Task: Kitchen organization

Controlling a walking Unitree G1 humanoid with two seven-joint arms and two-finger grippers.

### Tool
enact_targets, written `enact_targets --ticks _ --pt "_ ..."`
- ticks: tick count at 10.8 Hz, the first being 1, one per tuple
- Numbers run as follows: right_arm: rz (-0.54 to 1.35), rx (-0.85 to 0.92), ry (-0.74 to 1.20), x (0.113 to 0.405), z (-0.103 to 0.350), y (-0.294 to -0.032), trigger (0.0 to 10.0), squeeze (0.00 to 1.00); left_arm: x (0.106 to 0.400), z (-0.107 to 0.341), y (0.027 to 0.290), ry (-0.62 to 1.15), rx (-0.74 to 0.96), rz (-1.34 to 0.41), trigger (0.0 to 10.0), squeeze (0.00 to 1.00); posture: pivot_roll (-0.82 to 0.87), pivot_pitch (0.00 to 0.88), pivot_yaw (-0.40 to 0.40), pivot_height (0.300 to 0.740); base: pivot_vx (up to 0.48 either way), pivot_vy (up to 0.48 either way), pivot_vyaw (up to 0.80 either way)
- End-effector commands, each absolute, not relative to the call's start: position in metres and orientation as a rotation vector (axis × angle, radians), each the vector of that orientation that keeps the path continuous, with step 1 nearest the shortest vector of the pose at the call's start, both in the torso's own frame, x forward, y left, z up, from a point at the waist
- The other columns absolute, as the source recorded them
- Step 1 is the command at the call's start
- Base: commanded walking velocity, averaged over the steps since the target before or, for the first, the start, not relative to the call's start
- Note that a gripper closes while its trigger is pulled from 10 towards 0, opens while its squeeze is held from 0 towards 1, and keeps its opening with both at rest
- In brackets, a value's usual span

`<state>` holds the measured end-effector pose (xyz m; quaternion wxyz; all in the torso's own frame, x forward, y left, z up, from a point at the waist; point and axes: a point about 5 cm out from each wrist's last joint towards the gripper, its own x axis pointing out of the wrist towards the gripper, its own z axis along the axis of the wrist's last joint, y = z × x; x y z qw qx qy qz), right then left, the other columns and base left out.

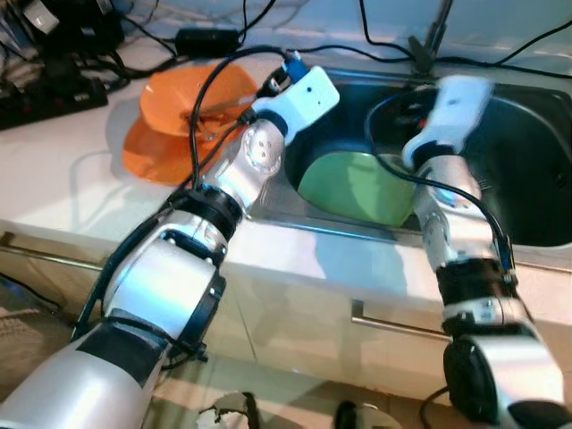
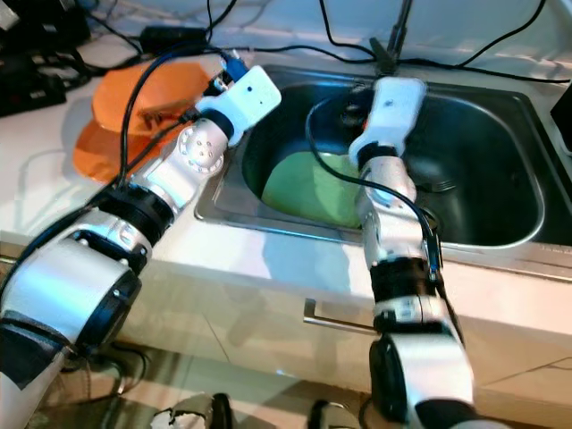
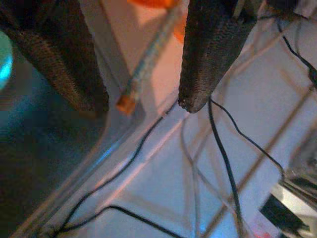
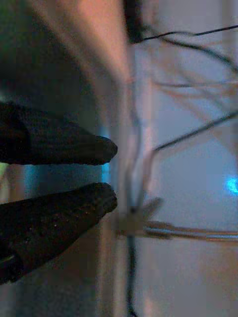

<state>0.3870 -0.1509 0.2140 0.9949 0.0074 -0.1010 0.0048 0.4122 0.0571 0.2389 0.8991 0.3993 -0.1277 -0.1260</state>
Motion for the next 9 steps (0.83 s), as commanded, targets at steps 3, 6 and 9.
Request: enact_targets --ticks 3,6,9 --pt "0.026 0.001 -0.164 0.388 0.211 -0.147 10.0 0.0 0.416 0.25 0.062 -0.281 0.868 -0.21 10.0 0.0 0.0 0.133 -0.007 0.74 0.0 0.0 0.0" --pt "0.009 0.033 -0.167 0.384 0.207 -0.148 10.0 0.0 0.416 0.26 0.061 -0.315 0.908 -0.182 10.0 0.0 -0.01 0.125 0.0 0.74 0.0 0.0 0.0" --pt "-0.009 0.048 -0.163 0.381 0.203 -0.15 10.0 0.0 0.417 0.257 0.062 -0.281 0.896 -0.183 0.0 0.0 -0.01 0.125 0.007 0.74 0.0 0.0 0.0"
